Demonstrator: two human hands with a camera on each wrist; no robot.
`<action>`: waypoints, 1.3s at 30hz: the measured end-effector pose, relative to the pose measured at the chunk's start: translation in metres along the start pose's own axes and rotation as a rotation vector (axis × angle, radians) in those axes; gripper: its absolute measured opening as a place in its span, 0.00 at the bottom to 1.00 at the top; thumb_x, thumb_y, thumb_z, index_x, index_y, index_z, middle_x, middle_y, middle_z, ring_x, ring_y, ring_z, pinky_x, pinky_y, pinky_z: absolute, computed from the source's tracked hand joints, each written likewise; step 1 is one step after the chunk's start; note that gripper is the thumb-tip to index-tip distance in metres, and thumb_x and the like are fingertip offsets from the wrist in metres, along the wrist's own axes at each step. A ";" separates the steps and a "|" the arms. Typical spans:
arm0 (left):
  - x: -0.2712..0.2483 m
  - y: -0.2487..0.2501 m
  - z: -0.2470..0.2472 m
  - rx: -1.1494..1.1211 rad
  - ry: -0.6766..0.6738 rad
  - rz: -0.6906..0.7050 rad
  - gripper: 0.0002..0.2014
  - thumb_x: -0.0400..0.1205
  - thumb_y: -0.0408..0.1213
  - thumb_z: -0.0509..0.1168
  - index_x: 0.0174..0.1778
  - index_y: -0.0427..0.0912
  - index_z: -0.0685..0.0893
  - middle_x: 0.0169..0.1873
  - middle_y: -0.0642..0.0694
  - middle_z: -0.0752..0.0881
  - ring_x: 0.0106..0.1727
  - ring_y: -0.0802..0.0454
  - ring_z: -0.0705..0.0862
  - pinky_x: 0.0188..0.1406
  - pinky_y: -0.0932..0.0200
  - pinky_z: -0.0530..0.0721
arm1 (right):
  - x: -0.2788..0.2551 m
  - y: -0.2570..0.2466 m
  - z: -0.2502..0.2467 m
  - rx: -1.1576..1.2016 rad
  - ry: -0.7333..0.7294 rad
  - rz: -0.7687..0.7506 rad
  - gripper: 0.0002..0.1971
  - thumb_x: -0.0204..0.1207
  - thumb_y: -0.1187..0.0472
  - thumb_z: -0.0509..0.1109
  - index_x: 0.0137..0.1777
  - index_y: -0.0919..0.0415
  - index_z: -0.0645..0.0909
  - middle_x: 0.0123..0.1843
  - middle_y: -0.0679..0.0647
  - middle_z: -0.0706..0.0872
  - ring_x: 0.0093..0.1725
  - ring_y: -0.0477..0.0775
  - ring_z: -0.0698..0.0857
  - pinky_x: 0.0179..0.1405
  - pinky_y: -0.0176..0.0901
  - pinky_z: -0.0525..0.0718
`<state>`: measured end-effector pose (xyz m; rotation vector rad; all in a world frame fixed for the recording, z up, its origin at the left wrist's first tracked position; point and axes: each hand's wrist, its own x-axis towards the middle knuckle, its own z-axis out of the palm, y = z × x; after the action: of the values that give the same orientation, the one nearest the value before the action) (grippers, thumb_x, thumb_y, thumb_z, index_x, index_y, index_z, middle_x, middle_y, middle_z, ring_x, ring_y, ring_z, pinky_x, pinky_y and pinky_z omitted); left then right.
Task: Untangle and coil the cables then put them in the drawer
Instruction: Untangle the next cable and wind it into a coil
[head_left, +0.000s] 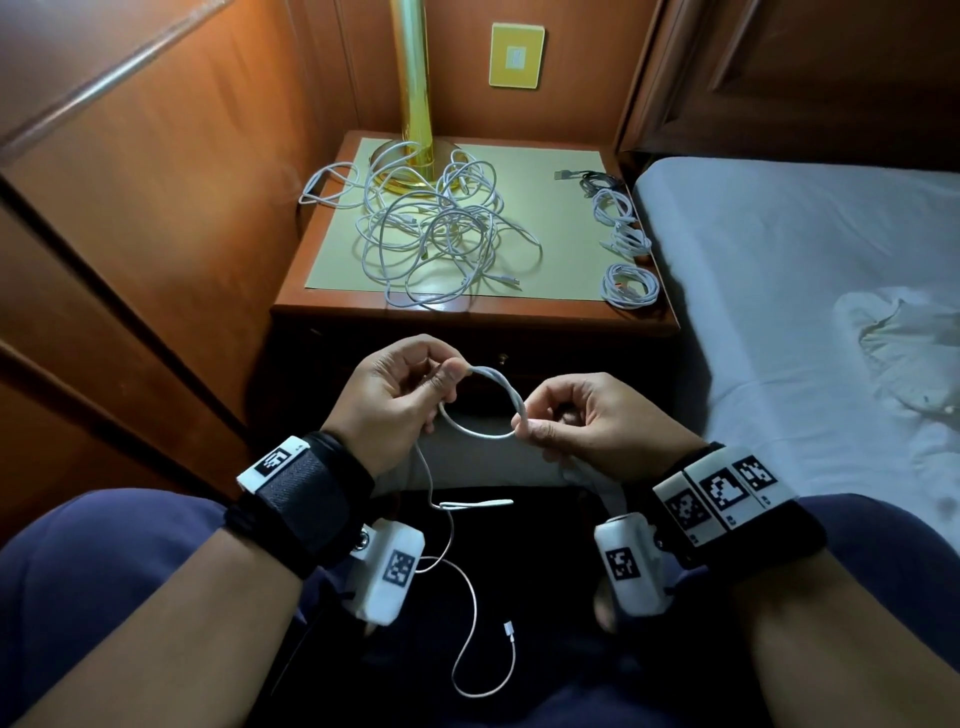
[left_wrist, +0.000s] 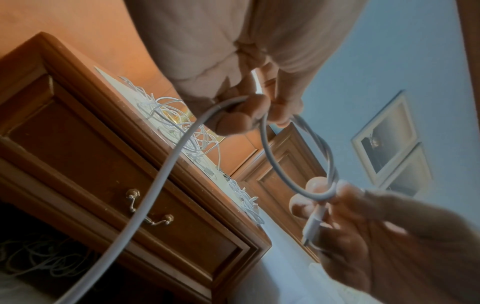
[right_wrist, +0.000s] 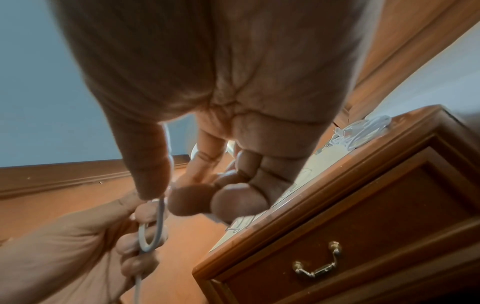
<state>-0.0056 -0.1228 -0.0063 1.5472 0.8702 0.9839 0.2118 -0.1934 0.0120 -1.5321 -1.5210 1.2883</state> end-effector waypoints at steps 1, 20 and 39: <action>0.000 -0.001 0.000 0.021 -0.002 0.006 0.06 0.84 0.34 0.68 0.46 0.34 0.86 0.29 0.47 0.81 0.26 0.50 0.74 0.25 0.56 0.77 | 0.000 0.001 0.001 0.007 -0.009 0.013 0.08 0.77 0.60 0.77 0.46 0.64 0.86 0.35 0.53 0.86 0.33 0.48 0.87 0.34 0.47 0.83; 0.001 -0.001 -0.001 0.187 -0.055 0.087 0.04 0.84 0.36 0.70 0.46 0.40 0.88 0.36 0.45 0.89 0.37 0.53 0.86 0.42 0.61 0.84 | 0.002 -0.010 0.005 0.401 0.155 -0.107 0.15 0.88 0.62 0.60 0.42 0.64 0.84 0.30 0.48 0.82 0.22 0.45 0.73 0.22 0.35 0.70; 0.009 -0.028 -0.017 0.327 0.084 -0.215 0.11 0.88 0.33 0.62 0.58 0.48 0.88 0.19 0.61 0.76 0.19 0.61 0.74 0.26 0.61 0.77 | -0.004 0.008 -0.053 0.355 0.835 -0.166 0.14 0.86 0.60 0.65 0.39 0.58 0.85 0.32 0.51 0.85 0.24 0.47 0.74 0.21 0.36 0.70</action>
<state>-0.0188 -0.1034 -0.0305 1.6489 1.2783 0.7819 0.2644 -0.1874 0.0228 -1.4026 -0.8052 0.6296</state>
